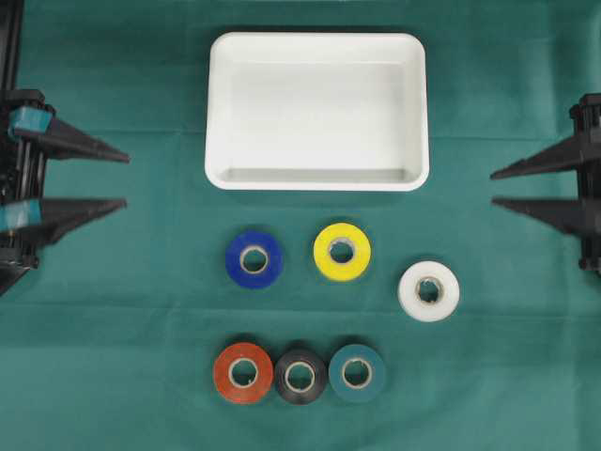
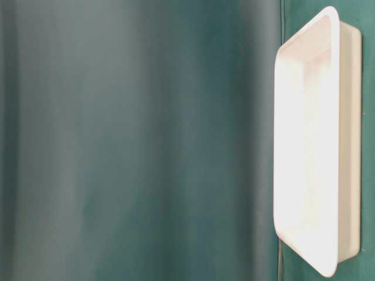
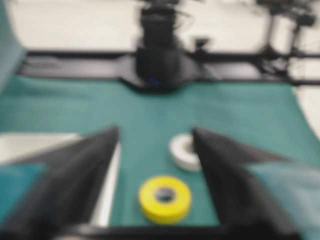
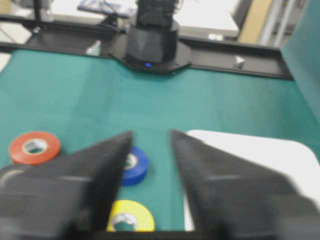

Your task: Pick up the tape from a random location and place it into the white case.

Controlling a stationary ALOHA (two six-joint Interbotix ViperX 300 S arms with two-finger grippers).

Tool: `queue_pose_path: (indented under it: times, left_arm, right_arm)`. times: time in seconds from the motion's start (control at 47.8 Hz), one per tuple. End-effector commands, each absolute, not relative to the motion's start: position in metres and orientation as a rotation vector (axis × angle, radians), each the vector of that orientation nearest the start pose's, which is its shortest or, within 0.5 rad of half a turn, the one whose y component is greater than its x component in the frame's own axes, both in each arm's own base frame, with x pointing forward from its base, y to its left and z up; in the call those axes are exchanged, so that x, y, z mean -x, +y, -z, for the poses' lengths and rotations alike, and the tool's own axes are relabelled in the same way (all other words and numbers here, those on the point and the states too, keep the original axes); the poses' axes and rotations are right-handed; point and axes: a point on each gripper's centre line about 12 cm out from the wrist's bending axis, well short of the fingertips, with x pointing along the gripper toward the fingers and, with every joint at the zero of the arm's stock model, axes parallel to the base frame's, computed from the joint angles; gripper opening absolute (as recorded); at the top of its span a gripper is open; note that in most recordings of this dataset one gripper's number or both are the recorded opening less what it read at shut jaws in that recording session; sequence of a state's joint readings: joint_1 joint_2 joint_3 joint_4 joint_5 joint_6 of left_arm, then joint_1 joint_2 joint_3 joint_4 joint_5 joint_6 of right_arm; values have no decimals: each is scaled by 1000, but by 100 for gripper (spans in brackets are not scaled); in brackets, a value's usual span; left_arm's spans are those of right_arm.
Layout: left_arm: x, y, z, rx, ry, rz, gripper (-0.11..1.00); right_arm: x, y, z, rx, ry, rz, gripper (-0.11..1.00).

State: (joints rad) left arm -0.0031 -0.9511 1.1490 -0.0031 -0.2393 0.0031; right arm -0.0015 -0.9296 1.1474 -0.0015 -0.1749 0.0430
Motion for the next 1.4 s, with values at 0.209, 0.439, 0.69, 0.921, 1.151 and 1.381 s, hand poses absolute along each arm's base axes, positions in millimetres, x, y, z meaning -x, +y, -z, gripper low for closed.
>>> queue_pose_path:
  times: [0.209, 0.439, 0.69, 0.921, 1.151, 1.381]
  left_arm:
    - [-205, -1, -304, -3, -54, 3, 100]
    - [-205, -1, -304, -1, -46, 3, 100]
    - [-205, -9, -305, 4, -47, 43, 100]
    - [-205, -21, -304, 4, -23, 101, 99]
    - [-207, -21, -306, 6, -24, 101, 99]
    - [-236, -24, -304, 6, 0, 102, 99]
  right_arm:
    - [-209, -1, -293, -37, 41, 3, 91]
    - [-210, -1, -294, -37, 40, 3, 92]
    - [-210, -1, -296, -35, 37, 3, 92]
    - [-210, 0, -295, -31, 46, 2, 92]
    - [-210, 0, -296, -29, 44, 2, 92]
    - [-210, 0, -297, -29, 41, 2, 92]
